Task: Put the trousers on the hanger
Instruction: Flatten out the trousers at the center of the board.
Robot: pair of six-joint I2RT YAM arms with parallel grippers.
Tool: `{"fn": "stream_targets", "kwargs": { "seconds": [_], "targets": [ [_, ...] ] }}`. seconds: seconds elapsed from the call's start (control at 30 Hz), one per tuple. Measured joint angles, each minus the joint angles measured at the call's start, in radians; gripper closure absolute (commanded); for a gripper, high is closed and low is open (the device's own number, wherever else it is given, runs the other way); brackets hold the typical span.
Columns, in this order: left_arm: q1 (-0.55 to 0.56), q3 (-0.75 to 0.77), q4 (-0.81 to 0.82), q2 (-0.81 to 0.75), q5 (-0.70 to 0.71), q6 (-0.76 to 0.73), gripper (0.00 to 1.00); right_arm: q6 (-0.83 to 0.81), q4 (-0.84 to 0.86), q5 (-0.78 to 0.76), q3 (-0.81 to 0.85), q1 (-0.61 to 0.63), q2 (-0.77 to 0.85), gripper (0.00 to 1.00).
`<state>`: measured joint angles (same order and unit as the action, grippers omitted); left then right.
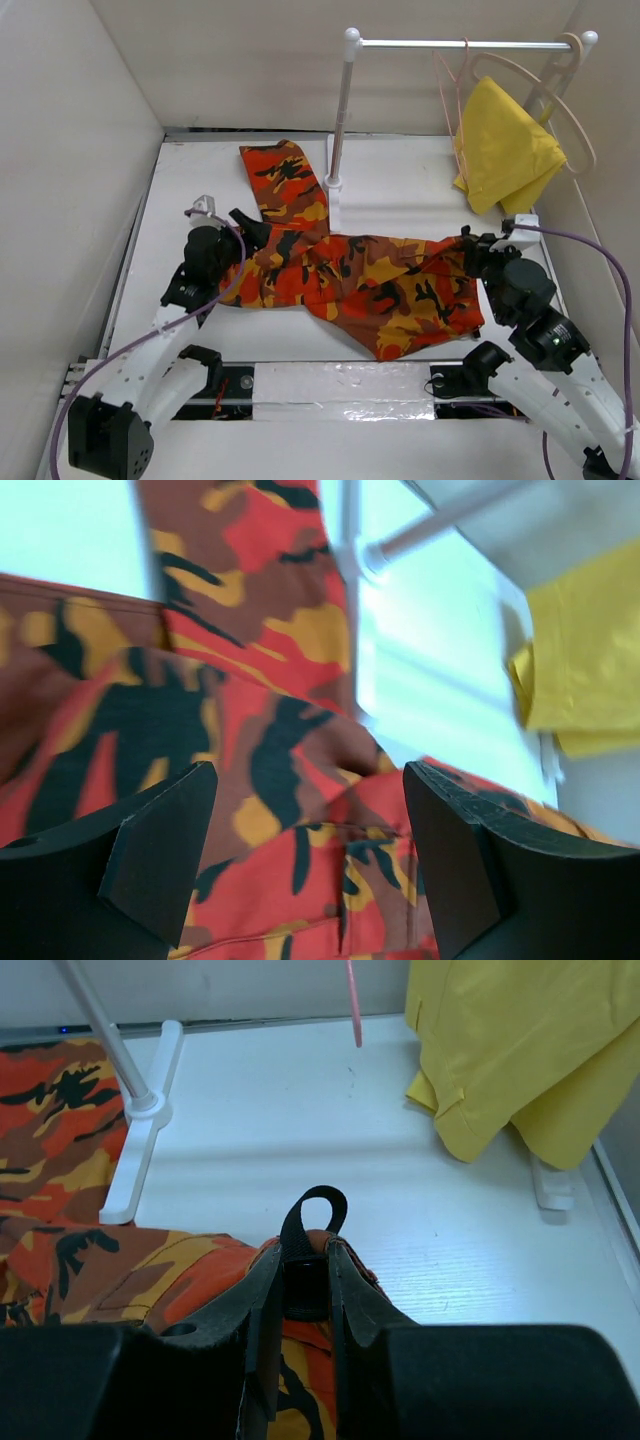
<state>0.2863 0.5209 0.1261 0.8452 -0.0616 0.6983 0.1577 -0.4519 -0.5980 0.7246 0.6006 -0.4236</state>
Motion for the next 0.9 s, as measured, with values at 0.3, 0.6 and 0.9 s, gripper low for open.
{"fn": "stream_targets", "kwargs": {
  "seconds": [0.3,0.6,0.9],
  "targets": [
    [0.008,-0.119,-0.288,-0.229,0.315,0.141,0.28,-0.006,0.008,-0.003,0.005,0.0,-0.082,1.0],
    [0.134,-0.128,-0.52,-0.19,0.441,0.327,0.24,-0.022,0.016,0.033,0.005,-0.004,-0.083,1.0],
    [0.098,-0.109,-0.349,0.027,0.444,0.282,0.03,-0.024,0.016,0.053,0.005,-0.004,-0.087,1.0]
  ]
}}
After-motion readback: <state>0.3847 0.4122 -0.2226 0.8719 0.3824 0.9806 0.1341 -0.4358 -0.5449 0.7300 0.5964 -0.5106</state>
